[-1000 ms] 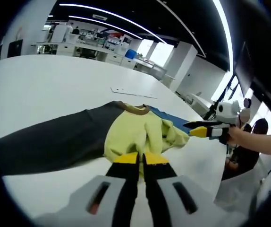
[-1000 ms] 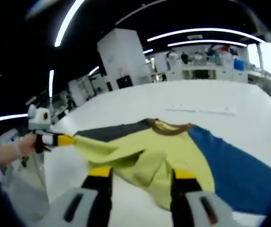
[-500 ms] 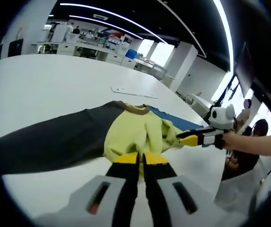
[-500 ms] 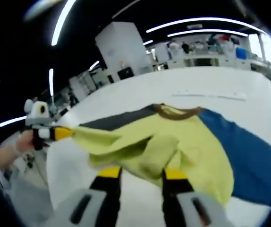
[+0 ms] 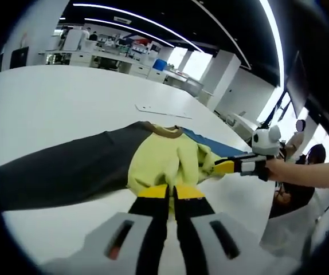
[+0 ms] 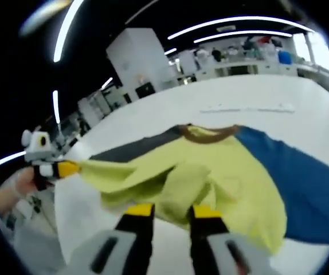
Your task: Fold the garment on the visible template until the final outline fits inside the template.
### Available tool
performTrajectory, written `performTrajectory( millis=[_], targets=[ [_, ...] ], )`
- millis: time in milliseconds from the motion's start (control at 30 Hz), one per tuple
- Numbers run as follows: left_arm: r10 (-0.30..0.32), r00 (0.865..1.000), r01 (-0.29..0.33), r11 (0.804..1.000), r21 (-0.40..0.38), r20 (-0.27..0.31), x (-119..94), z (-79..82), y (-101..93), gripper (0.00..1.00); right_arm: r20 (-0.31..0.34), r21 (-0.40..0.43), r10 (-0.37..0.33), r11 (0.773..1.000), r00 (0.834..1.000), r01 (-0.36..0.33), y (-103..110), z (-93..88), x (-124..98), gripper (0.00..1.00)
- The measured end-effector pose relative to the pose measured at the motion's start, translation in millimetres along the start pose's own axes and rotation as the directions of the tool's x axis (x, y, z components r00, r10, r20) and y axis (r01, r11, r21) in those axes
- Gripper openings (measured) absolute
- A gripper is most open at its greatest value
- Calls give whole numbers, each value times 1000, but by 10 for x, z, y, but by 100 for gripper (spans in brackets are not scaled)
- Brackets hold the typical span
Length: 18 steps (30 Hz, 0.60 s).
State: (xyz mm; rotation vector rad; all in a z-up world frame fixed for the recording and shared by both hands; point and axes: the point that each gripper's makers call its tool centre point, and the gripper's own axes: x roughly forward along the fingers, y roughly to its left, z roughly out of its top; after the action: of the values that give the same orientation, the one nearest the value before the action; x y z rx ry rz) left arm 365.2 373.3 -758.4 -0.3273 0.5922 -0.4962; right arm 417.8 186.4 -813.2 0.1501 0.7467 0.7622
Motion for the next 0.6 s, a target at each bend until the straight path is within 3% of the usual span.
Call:
performTrajectory(
  millis=[133, 400, 600],
  targets=[
    [-1, 1000, 1, 1000, 0, 2, -2, 6, -5, 0, 3, 8, -1, 1000, 1000, 0, -18, 5, -18, 2],
    [0, 1000, 0, 1000, -5, 4, -1, 3, -8, 0, 11, 14, 10, 1000, 1000, -11, 62, 19, -92, 0],
    [-2, 1000, 2, 1000, -9, 9, -25, 4, -20, 0, 24, -9, 17, 1000, 1000, -17, 124, 32, -307, 0]
  ],
)
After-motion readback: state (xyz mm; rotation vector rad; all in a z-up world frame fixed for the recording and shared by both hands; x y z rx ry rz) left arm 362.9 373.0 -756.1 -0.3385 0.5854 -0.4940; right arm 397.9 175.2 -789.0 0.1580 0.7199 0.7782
